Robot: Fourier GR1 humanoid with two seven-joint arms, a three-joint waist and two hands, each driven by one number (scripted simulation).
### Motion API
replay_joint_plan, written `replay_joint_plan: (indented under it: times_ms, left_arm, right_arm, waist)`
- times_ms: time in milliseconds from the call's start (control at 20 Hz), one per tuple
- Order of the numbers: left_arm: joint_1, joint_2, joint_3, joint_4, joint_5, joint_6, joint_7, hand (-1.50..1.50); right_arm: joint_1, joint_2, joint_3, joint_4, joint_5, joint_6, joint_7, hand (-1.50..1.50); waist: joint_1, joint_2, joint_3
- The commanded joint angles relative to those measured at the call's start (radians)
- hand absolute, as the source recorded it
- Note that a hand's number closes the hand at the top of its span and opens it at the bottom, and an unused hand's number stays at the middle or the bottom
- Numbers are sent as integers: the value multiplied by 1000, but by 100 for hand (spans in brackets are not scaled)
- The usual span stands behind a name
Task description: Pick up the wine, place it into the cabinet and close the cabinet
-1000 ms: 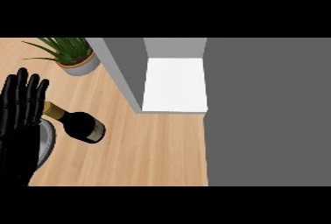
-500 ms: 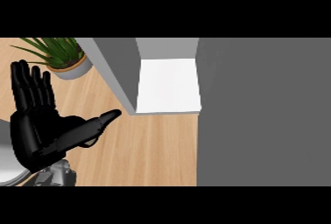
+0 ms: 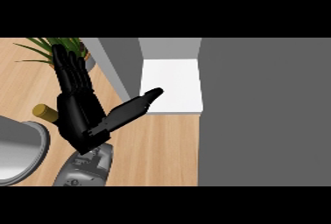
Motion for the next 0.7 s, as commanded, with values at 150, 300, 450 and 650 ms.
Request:
replay_joint_plan:
  times_ms: [150, 300, 450, 650]
  left_arm:
    - [-80, -1, -60, -11, -148, 95, 183, -150]
    - [-69, -1, -108, 6, -178, 164, 204, -150]
    - [-141, -1, -70, -55, -310, 140, 389, -150]
    - [-113, -1, -8, -98, -368, 78, 428, -150]
  right_arm:
    - [20, 5, -22, -120, -53, -15, 106, -150]
    - [-51, -5, -23, -118, -46, -37, 156, -150]
    - [-25, 12, -25, -92, -30, -33, 118, -150]
    - [-19, 7, -20, -159, -48, -39, 166, -150]
  waist:
    - [5, -2, 0]
    - [5, -1, 0]
    - [9, -5, 1]
    - [7, -4, 1]
